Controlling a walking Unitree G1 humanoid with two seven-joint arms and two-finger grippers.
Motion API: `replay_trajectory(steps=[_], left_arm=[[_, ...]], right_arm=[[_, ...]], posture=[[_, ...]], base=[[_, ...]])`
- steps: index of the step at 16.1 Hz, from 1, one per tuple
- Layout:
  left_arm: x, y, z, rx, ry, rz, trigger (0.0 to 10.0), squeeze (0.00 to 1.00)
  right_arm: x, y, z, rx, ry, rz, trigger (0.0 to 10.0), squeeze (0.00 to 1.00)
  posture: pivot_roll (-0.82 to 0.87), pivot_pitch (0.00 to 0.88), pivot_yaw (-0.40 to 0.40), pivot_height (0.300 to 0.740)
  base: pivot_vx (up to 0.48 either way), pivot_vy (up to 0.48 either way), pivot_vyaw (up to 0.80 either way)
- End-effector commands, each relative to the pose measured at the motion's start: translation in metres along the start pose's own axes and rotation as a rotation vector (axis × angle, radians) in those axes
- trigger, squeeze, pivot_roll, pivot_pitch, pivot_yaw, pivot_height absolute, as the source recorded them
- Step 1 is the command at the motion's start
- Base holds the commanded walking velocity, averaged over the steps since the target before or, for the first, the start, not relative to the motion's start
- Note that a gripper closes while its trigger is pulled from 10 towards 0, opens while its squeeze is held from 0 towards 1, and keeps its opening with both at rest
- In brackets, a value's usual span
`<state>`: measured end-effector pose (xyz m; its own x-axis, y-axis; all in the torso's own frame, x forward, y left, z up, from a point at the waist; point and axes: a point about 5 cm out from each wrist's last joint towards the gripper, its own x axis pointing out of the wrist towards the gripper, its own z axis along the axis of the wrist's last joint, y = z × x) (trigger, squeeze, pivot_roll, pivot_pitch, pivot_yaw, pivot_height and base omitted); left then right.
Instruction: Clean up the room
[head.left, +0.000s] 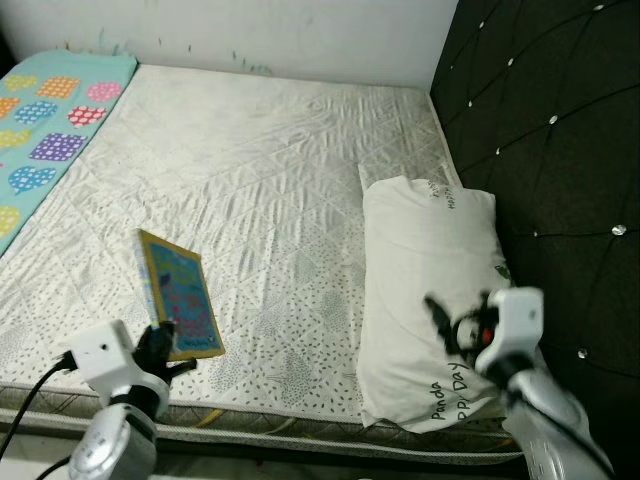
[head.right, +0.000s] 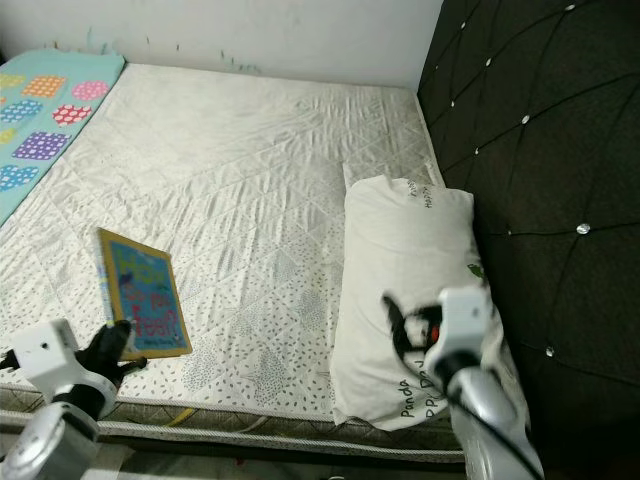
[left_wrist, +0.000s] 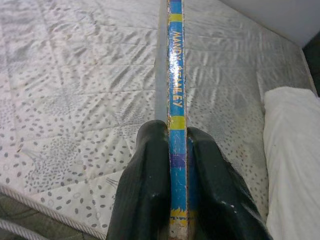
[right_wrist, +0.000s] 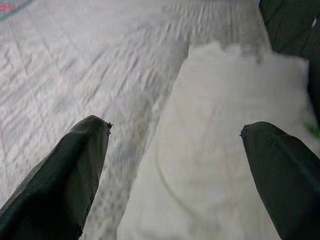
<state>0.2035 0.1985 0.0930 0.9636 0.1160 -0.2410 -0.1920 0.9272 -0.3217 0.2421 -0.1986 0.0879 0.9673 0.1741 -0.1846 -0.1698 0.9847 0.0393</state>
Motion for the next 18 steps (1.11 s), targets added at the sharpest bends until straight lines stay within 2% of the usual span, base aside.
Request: replay_trajectory(steps=[1, 6, 10, 13, 15, 18], left_arm=[[-0.005, -0.007, 0.011, 0.046, -0.071, -0.041, 10.0, 0.00], [-0.007, -0.012, 0.010, 0.116, -0.073, -0.083, 10.0, 0.00], [-0.009, -0.012, 0.008, 0.124, -0.074, -0.082, 10.0, 0.00], [-0.006, -0.022, 0.011, 0.131, -0.091, -0.139, 10.0, 0.00], [-0.004, -0.030, 0.013, 0.151, -0.104, -0.162, 10.0, 0.00], [-0.004, -0.034, 0.016, 0.176, -0.130, -0.169, 10.0, 0.00]], right_arm=[[-0.006, -0.003, 0.004, -0.008, -0.007, 0.003, 10.0, 0.00], [-0.007, -0.002, 0.004, -0.006, -0.002, -0.006, 10.0, 0.00], [-0.005, 0.003, 0.007, 0.004, -0.014, 0.010, 10.0, 0.00], [0.014, 0.032, 0.018, 0.047, -0.052, 0.106, 10.0, 0.00], [0.028, 0.051, 0.024, 0.033, -0.089, 0.164, 10.0, 0.00], [0.040, 0.060, 0.033, 0.039, -0.132, 0.176, 10.0, 0.00]], posture=[[-0.05, 0.135, -0.037, 0.740], [-0.05, 0.136, -0.027, 0.740], [-0.04, 0.138, -0.027, 0.740], [-0.03, 0.120, -0.029, 0.740], [-0.02, 0.109, -0.037, 0.740], [0.00, 0.103, -0.047, 0.740]], base=[[0.000, 0.000, 0.00], [0.000, 0.000, 0.00], [0.000, 0.000, 0.00], [0.000, 0.000, 0.00], [0.000, 0.000, 0.00], [0.000, 0.000, 0.00]])
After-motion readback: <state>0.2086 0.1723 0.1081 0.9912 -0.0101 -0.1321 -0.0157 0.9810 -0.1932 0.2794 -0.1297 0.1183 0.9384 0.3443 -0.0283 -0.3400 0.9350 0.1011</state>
